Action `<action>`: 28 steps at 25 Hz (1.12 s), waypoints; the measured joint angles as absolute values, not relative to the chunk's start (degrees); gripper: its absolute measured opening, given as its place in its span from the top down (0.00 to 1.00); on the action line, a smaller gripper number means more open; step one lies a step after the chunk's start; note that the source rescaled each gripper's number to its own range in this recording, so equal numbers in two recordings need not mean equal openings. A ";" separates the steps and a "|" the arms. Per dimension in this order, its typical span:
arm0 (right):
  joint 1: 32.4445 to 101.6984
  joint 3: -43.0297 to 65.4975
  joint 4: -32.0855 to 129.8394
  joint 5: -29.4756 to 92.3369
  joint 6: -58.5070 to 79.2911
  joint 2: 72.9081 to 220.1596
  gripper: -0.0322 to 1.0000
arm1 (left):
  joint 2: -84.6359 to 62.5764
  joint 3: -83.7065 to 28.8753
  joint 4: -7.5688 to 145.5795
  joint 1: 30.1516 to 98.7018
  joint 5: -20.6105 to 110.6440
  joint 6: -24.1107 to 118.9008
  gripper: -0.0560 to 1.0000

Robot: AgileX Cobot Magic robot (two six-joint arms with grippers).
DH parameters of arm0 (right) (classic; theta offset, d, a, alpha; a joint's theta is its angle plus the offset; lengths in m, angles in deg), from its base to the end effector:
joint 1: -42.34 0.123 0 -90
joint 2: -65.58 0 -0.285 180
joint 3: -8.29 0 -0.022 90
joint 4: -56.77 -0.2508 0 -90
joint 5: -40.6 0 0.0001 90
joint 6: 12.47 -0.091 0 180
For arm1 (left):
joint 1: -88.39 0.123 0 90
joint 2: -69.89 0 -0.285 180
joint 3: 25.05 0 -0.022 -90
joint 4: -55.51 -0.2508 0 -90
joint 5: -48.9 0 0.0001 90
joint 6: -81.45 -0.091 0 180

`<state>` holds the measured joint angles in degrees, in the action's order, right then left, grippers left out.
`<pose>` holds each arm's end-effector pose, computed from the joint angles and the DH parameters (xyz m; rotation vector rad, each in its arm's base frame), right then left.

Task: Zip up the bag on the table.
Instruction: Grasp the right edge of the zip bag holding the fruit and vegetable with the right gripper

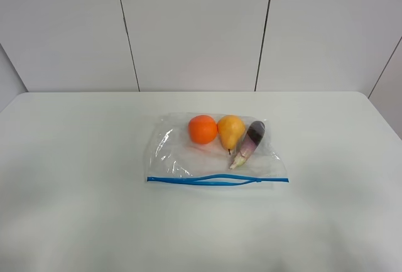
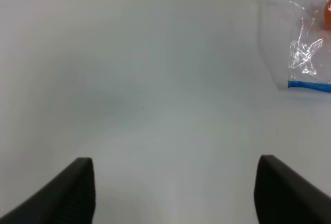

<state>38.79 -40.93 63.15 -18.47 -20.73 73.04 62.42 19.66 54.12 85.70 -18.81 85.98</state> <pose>-0.0040 -0.0084 0.2769 0.2102 2.0052 -0.0805 -0.0190 0.0029 0.2858 -0.0376 2.0922 -0.0472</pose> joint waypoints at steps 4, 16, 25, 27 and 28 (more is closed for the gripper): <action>38.79 -40.93 63.15 -18.47 -20.73 73.04 0.00 | 62.42 19.66 54.12 85.70 -18.81 85.98 0.00; 38.79 -40.93 63.15 -18.47 -20.73 73.04 0.00 | 62.42 19.66 54.12 85.70 -18.81 85.98 0.00; 38.79 -40.93 63.15 -18.47 -20.73 73.04 0.00 | 62.42 19.66 54.12 85.70 -18.81 85.98 0.00; 38.79 -40.93 63.15 -18.47 -20.73 73.04 0.00 | 62.42 19.66 54.12 85.70 -18.81 85.98 0.00; 38.79 -40.93 63.15 -18.47 -20.73 73.04 0.00 | 62.42 19.66 54.12 85.70 -18.81 85.98 0.00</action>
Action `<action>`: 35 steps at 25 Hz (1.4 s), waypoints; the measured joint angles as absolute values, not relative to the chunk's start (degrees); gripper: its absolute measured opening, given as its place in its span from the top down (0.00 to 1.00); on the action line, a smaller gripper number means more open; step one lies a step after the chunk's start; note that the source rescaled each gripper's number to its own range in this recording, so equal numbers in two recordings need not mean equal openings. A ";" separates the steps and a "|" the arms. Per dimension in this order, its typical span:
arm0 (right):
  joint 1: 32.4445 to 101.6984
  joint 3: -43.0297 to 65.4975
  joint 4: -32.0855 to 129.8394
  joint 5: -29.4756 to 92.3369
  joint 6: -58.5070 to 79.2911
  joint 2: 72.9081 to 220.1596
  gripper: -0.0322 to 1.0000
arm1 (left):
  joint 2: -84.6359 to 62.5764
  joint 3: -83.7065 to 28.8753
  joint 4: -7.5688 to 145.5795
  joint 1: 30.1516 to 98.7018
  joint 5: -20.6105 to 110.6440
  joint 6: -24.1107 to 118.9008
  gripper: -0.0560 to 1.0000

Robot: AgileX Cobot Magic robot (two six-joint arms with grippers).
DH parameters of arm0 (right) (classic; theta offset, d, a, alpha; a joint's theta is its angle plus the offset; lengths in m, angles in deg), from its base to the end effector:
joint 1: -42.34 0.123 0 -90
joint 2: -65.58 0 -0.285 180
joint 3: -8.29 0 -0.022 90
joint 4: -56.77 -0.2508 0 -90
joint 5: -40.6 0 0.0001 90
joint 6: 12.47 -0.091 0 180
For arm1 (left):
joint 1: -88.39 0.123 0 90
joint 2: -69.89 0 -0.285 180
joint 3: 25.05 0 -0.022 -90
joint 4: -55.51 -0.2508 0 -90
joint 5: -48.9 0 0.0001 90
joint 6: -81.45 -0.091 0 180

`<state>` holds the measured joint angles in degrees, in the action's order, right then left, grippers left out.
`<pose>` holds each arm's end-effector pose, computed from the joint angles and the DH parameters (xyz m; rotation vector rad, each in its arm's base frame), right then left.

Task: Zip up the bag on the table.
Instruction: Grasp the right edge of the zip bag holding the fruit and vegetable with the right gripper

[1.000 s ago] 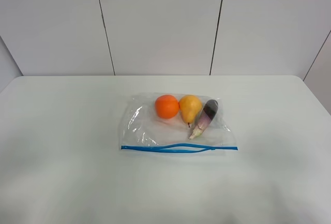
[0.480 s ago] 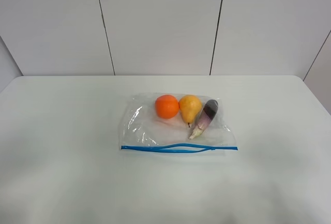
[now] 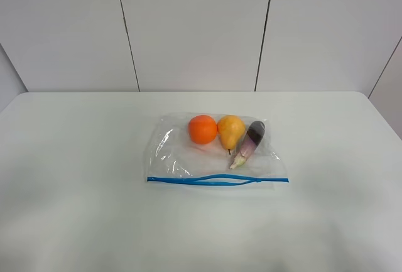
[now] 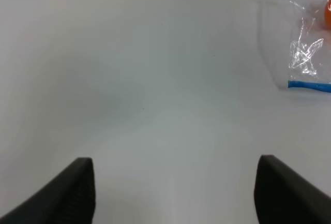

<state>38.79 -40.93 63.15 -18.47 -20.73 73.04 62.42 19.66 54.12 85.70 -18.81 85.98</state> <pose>-0.0040 -0.0084 0.2769 0.2102 2.0052 -0.0805 -0.0190 0.0029 0.2858 -0.0376 2.0922 -0.0472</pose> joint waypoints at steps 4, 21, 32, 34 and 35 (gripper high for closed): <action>38.79 -40.93 63.15 -18.47 -20.73 73.04 0.00 | 62.42 19.66 54.12 85.70 -18.81 85.98 0.00; 38.79 -40.93 63.15 -18.47 -20.73 73.04 0.00 | 62.42 19.66 54.12 85.70 -18.79 85.98 0.00; 38.79 -40.93 63.15 -18.42 -20.00 73.04 0.00 | 62.42 19.66 54.12 85.70 -18.79 85.98 0.00; 38.79 -40.65 63.15 -18.47 -18.96 73.04 0.00 | 62.42 19.66 54.12 85.70 -18.79 85.98 0.00; 38.79 -40.29 63.15 -18.47 -18.78 73.04 0.00 | 62.42 19.66 54.12 85.70 -18.79 85.98 0.00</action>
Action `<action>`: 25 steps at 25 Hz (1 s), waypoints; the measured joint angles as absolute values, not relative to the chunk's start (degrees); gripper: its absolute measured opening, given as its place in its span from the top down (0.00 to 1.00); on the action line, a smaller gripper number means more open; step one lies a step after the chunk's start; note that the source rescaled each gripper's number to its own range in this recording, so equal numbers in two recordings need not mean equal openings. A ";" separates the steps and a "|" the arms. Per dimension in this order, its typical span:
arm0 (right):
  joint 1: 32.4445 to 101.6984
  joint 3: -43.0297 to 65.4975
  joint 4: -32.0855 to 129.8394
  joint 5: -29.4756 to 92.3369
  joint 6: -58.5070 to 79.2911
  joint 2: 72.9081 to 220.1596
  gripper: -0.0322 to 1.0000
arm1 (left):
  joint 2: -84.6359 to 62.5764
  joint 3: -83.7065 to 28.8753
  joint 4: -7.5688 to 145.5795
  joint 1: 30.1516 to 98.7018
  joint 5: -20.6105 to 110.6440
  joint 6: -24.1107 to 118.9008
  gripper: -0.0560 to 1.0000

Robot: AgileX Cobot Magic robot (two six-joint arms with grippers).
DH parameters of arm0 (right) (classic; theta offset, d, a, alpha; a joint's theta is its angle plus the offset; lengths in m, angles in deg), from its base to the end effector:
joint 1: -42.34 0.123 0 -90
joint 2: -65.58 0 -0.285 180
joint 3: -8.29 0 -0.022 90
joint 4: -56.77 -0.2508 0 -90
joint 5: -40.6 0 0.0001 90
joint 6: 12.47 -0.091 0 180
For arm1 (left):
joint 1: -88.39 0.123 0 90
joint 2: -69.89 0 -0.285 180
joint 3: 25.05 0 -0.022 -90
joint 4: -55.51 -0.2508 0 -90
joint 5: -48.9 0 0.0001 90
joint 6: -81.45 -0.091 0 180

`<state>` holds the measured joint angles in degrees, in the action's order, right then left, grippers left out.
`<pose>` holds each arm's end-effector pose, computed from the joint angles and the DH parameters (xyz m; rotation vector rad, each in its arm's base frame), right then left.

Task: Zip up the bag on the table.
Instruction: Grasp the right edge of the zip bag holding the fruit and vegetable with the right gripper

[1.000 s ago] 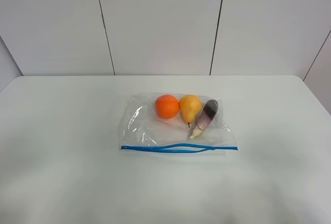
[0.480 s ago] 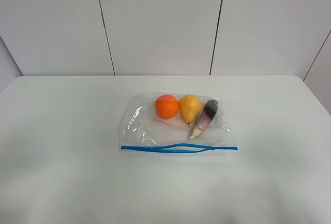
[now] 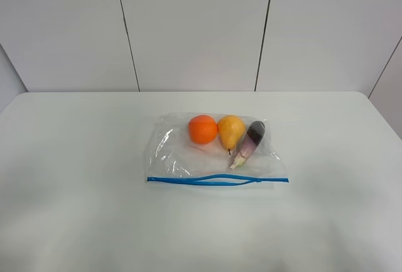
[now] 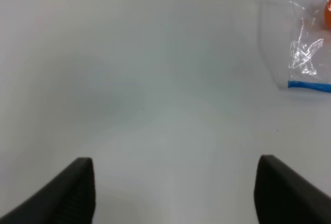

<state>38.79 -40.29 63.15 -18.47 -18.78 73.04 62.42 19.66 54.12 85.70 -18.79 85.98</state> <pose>-0.0053 -0.0084 0.2800 0.1759 1.9979 -0.1017 -0.0190 0.0029 0.2858 -0.0376 2.0919 -0.0473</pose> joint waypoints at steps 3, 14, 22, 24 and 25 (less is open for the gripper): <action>38.79 -38.40 63.15 -17.43 -18.43 73.04 0.00 | 62.42 19.66 54.12 85.70 -18.79 85.98 0.00; 38.79 -32.42 63.15 -11.63 -17.72 90.73 0.03 | 62.42 19.66 54.12 85.70 -18.67 85.98 0.00; 38.79 -29.76 63.15 -4.37 -15.73 111.66 0.04 | 62.42 19.66 54.12 85.70 -18.65 85.51 0.00; 38.79 -29.51 62.32 -2.28 -15.73 116.63 0.04 | 62.42 19.66 54.12 85.70 -18.65 85.40 0.00; 38.79 -29.51 61.48 -1.20 -15.73 119.20 0.04 | 62.42 19.66 54.12 85.70 -18.65 85.34 0.00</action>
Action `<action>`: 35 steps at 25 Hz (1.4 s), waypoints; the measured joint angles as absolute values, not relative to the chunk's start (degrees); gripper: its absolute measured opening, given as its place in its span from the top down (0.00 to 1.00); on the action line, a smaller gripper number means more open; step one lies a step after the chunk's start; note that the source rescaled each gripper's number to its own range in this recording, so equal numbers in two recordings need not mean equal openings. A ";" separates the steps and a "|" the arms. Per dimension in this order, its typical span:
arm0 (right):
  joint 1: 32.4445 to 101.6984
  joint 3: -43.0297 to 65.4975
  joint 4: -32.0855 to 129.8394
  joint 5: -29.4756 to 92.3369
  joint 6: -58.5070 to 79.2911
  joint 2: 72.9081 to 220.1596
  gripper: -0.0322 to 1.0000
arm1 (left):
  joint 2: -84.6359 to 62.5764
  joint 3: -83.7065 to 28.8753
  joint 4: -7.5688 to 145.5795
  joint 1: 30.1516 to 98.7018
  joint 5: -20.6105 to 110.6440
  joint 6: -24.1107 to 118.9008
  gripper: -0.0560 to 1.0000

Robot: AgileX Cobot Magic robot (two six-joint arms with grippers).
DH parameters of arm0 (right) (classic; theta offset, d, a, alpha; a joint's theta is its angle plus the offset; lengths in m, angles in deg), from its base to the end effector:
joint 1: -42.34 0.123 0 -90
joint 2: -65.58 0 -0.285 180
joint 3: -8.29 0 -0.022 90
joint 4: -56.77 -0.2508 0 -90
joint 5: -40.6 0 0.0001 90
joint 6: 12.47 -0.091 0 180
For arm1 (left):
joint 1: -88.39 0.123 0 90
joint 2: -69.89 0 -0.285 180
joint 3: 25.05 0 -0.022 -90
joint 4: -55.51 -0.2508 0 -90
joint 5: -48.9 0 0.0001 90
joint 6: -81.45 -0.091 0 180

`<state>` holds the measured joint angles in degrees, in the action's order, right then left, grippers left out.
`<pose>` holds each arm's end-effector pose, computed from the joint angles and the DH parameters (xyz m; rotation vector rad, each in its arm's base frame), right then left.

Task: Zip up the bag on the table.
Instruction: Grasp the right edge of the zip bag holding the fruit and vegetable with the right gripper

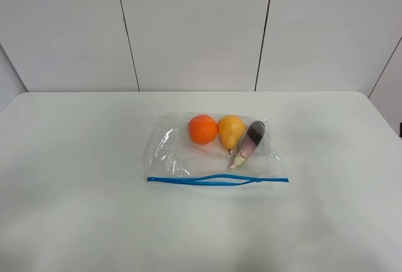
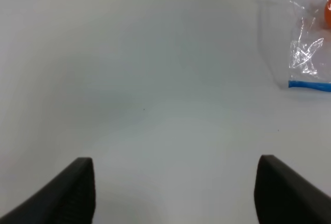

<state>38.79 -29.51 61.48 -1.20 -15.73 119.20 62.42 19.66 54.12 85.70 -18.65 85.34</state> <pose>0.1479 -0.0142 0.3060 0.0944 2.3221 -0.0971 -0.0189 0.0029 0.2860 -0.0258 2.0895 -0.0406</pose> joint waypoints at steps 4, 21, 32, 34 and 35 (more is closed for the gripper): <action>38.79 -29.47 55.67 3.78 -14.43 128.71 0.04 | 62.42 19.66 54.12 85.70 -18.65 85.24 0.00; 38.67 -29.40 10.64 12.64 9.17 158.72 0.10 | 62.42 19.66 54.12 85.70 -18.65 85.10 0.00; 38.67 -29.34 -15.12 9.16 29.51 172.19 0.10 | 62.42 19.66 54.12 85.70 -18.65 85.10 0.00; 38.67 -29.33 -18.45 8.45 32.49 174.32 0.10 | 62.42 19.66 54.12 85.70 -18.65 85.10 0.00; 38.67 -29.28 -19.82 8.09 34.14 175.40 0.10 | 62.42 19.66 54.12 85.70 -18.65 85.10 0.00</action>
